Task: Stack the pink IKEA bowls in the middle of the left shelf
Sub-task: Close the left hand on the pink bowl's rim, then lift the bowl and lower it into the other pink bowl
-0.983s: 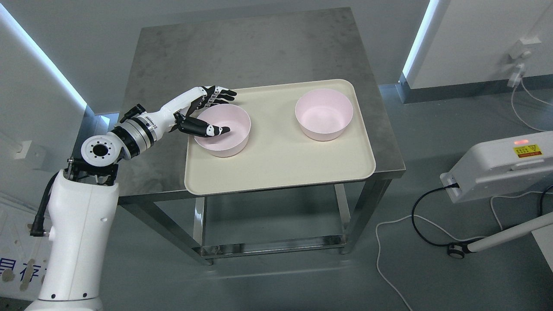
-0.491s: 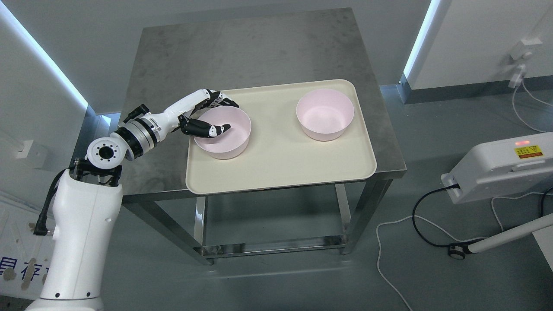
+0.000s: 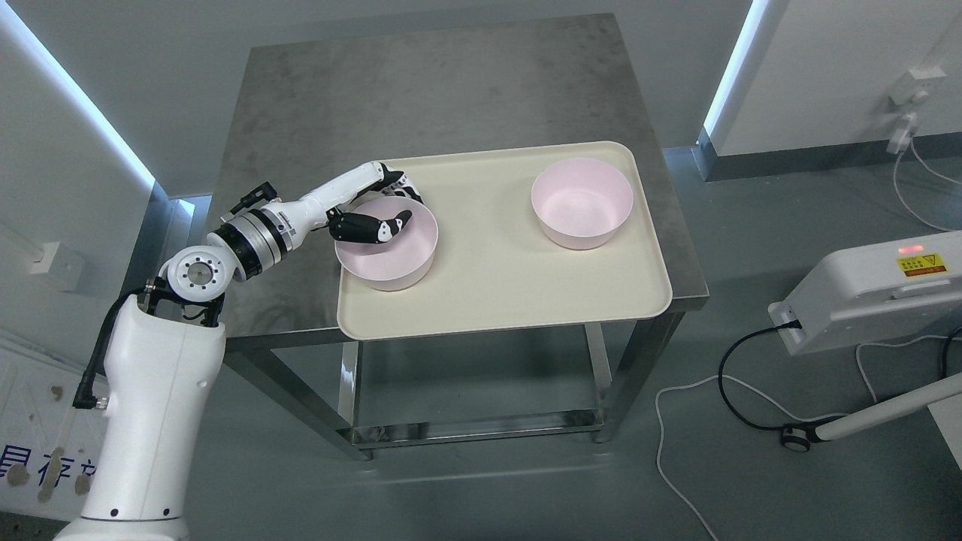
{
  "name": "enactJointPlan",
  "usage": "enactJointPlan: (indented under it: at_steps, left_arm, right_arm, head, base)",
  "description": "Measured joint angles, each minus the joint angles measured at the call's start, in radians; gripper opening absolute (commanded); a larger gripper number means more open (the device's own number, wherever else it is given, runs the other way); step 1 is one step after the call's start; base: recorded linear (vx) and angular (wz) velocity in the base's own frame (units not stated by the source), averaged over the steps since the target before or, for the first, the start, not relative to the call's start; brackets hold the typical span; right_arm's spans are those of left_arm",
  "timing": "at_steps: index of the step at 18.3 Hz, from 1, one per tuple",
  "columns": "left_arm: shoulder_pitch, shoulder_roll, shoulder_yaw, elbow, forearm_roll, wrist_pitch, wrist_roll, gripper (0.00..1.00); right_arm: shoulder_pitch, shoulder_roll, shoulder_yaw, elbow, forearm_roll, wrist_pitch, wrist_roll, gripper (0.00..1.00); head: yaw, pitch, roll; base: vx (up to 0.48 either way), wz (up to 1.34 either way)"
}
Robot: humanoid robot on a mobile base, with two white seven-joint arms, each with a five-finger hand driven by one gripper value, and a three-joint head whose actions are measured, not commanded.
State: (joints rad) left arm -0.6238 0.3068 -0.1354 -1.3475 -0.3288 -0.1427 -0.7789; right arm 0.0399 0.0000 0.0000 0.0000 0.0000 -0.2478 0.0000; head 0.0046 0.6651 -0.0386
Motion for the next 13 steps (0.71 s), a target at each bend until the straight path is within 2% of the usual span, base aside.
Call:
enactJointPlan:
  at_steps: [3,10,13]
  left_arm:
    - [-0.018,-0.027,0.013,-0.003,-0.006,-0.005,-0.026,0.00]
    - [-0.215,-0.119,0.037,-0.013,-0.010,0.090,-0.074,0.01]
    - [-0.269,-0.165,0.003,-0.018,-0.011,0.123,-0.073,0.01]
  right_arm:
    - [0.000,0.000,0.000,0.000,0.000,0.000,0.000,1.00]
    - [0.000,0.000,0.000,0.000,0.000,0.000,0.000,1.00]
    - [0.000,0.000,0.000,0.000,0.000,0.000,0.000,1.00]
  head:
    - [0.0000,0.000,0.000]
    - [0.0000,0.000,0.000]
    - [0.0000,0.000,0.000]
  base:
    - [0.000,0.00]
    - [0.000,0.00]
    - [0.000,0.00]
